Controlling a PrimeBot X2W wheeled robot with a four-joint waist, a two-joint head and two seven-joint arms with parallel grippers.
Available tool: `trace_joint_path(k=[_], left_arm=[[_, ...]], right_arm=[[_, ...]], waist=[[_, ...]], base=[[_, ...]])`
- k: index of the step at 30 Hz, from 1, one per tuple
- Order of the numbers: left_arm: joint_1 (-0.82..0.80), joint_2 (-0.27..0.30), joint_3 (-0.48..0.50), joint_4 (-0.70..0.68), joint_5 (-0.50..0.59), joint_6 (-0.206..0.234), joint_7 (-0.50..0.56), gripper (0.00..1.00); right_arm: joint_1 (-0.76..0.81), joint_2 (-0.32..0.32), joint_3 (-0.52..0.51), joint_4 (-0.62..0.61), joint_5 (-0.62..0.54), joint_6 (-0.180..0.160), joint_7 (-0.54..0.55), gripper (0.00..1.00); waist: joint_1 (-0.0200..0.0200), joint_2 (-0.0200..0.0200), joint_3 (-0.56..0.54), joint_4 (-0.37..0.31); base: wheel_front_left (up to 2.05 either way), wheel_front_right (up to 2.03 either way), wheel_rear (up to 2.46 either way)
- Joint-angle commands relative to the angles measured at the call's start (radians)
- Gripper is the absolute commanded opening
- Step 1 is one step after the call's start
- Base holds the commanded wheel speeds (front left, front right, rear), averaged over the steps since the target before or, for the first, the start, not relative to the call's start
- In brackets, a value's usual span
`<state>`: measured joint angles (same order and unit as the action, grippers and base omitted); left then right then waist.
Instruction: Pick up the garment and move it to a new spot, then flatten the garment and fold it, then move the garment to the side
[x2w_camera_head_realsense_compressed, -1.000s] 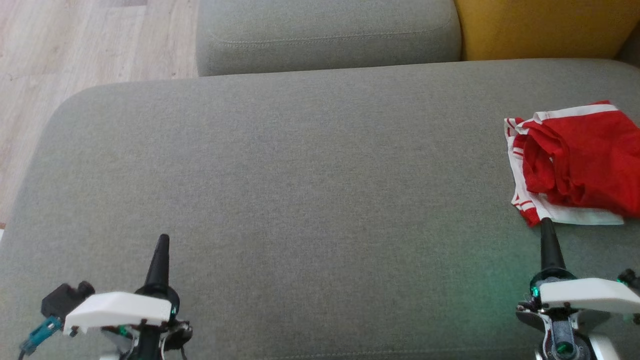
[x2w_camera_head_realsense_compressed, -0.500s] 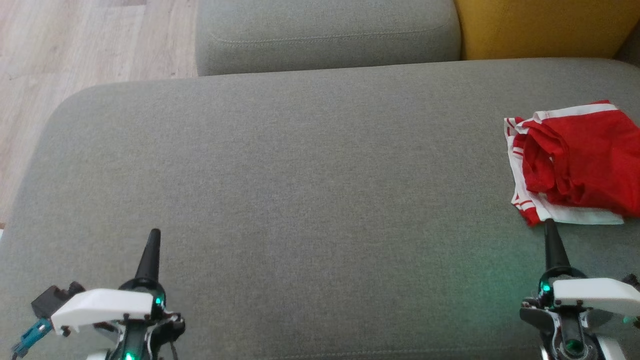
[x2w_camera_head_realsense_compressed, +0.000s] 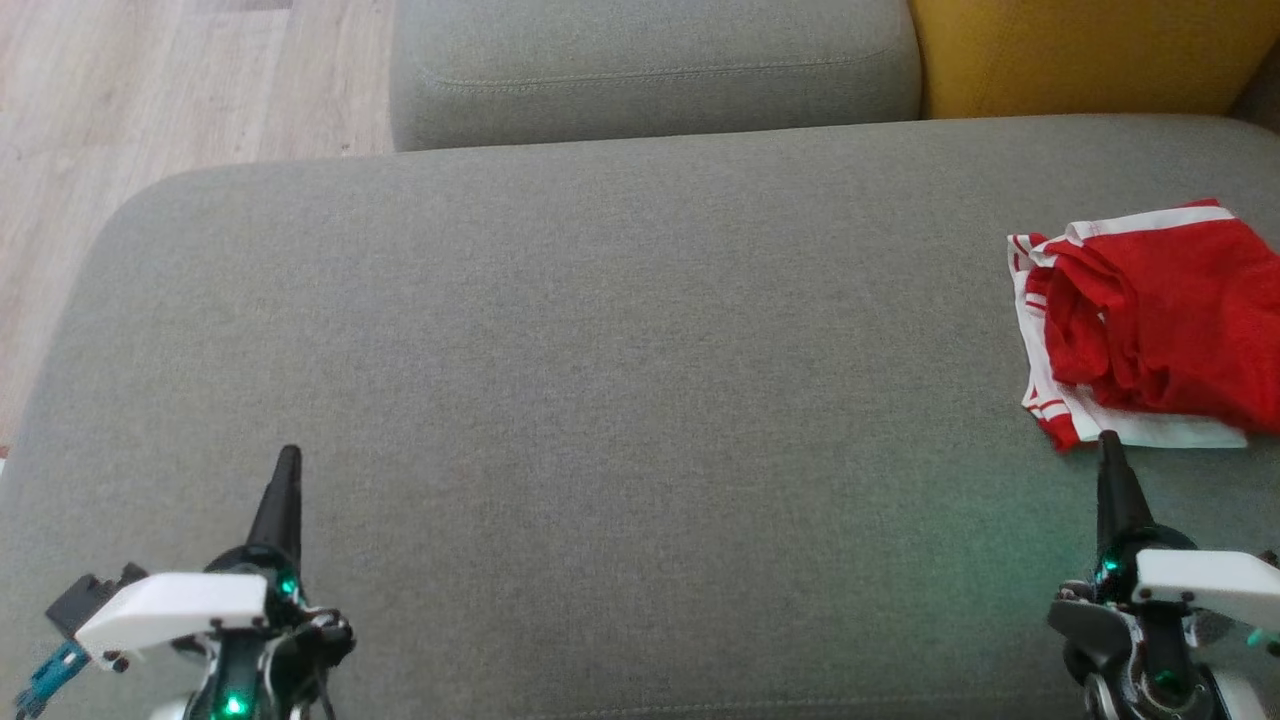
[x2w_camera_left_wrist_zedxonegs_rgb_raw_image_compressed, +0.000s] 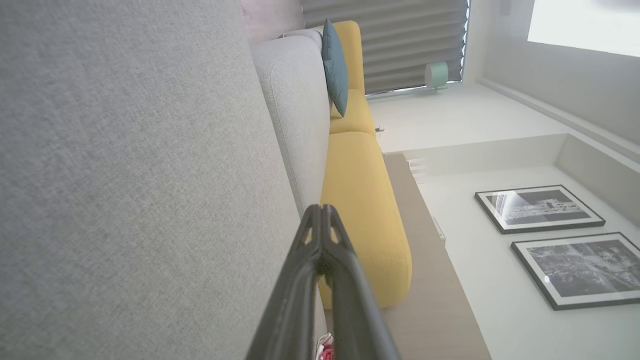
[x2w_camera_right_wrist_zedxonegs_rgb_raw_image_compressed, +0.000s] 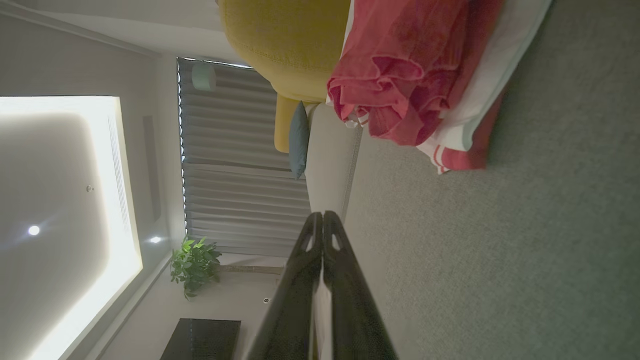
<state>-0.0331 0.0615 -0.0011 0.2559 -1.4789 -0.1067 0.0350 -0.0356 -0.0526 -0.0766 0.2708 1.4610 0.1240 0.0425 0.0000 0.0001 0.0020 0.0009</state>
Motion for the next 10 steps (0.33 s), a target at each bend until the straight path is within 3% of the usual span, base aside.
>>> trace_joint_path(k=[1, 10], left_arm=[[-0.055, 0.017, 0.040, -0.027, -0.023, -0.007, 0.008, 0.00], [-0.066, 0.017, 0.065, -0.017, -0.119, -0.019, 0.035, 0.00]], right_arm=[[-0.058, -0.020, 0.012, -0.032, 0.024, 0.006, 0.007, 0.00], [-0.066, -0.020, -0.001, -0.029, 0.127, 0.007, 0.034, 0.00]], waist=[[0.0000, -0.0001, 0.000, 0.000], [0.0000, -0.0001, 0.001, -0.001]], base=[[0.00, 0.00, 0.00], [0.00, 0.00, 0.00]])
